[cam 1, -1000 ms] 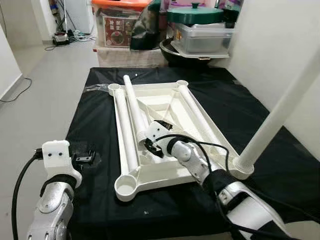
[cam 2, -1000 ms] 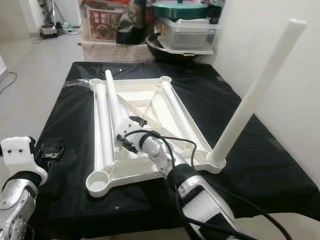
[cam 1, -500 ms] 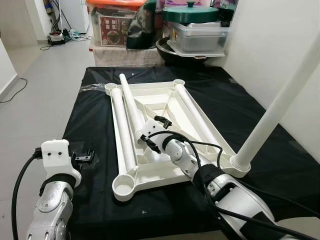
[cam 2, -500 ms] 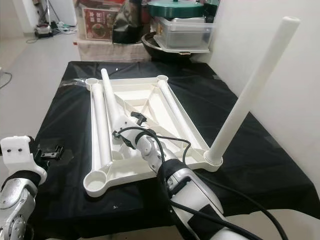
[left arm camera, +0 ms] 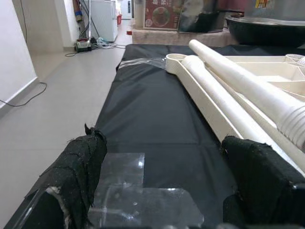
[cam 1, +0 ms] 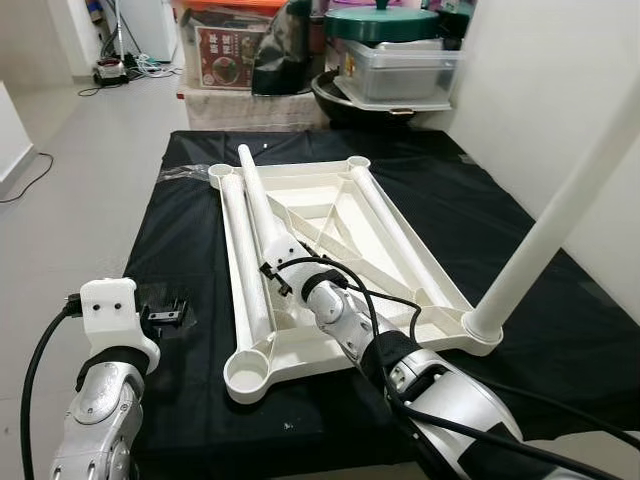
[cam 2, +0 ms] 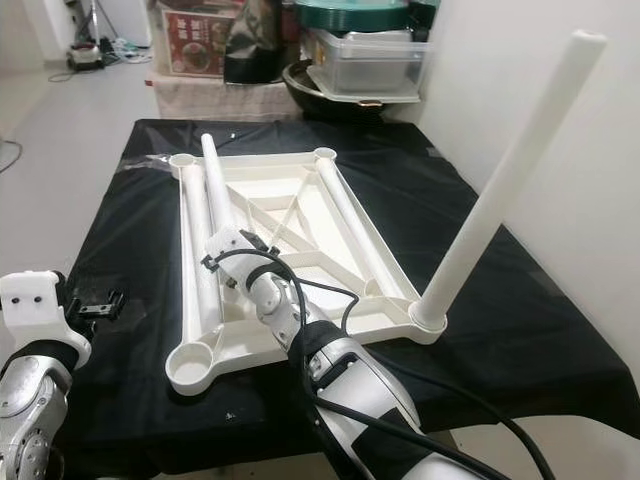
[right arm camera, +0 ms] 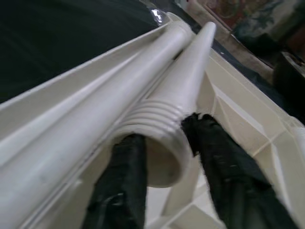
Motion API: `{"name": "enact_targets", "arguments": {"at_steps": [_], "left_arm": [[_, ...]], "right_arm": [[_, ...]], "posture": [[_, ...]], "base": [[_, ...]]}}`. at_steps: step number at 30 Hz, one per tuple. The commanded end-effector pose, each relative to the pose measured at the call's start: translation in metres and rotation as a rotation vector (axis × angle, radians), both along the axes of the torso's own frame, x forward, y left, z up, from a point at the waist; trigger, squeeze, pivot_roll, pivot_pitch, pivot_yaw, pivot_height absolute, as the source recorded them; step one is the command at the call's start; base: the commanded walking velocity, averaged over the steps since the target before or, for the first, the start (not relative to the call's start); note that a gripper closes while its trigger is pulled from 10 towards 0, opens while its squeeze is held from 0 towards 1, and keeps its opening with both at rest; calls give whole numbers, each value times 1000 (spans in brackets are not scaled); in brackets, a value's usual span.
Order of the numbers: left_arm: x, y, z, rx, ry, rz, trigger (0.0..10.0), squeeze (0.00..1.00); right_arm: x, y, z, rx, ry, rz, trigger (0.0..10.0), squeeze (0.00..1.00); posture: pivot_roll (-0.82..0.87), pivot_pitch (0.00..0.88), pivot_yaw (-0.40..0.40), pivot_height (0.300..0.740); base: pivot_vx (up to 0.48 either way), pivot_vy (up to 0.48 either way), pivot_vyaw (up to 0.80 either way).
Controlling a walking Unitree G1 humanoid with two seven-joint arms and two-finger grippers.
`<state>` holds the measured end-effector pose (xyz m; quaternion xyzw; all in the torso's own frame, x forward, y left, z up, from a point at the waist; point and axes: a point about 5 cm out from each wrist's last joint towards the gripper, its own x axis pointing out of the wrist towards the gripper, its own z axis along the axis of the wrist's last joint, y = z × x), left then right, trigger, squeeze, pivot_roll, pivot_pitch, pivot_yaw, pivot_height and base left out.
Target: Building children table
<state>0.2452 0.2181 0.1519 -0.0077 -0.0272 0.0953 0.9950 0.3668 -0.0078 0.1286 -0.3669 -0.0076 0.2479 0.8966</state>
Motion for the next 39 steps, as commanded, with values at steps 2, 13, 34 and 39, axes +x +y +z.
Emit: {"name": "enact_targets", "arguments": {"at_steps": [2, 13, 34, 39], "left_arm": [[-1, 0, -6, 1, 17, 6, 10000, 0], [1, 0, -8, -5, 19, 11, 10000, 0], [3, 0, -15, -20, 36, -12, 10000, 0], [5, -2, -17, -21, 38, -25, 10000, 0]], "right_arm": [[-4, -6, -14, -10, 47, -2, 0, 0], [1, -33, -20, -26, 31, -75, 0, 0], [-67, -132, -6, 131, -47, 125, 0, 0], [-54, -141, -7, 135, -36, 63, 10000, 0]], "posture": [[151, 0, -120, 740], [127, 0, -108, 740], [12, 0, -62, 740], [9, 0, -58, 740]], "base": [[0, 0, 0], [0, 0, 0], [0, 0, 0], [0, 0, 0]]}}
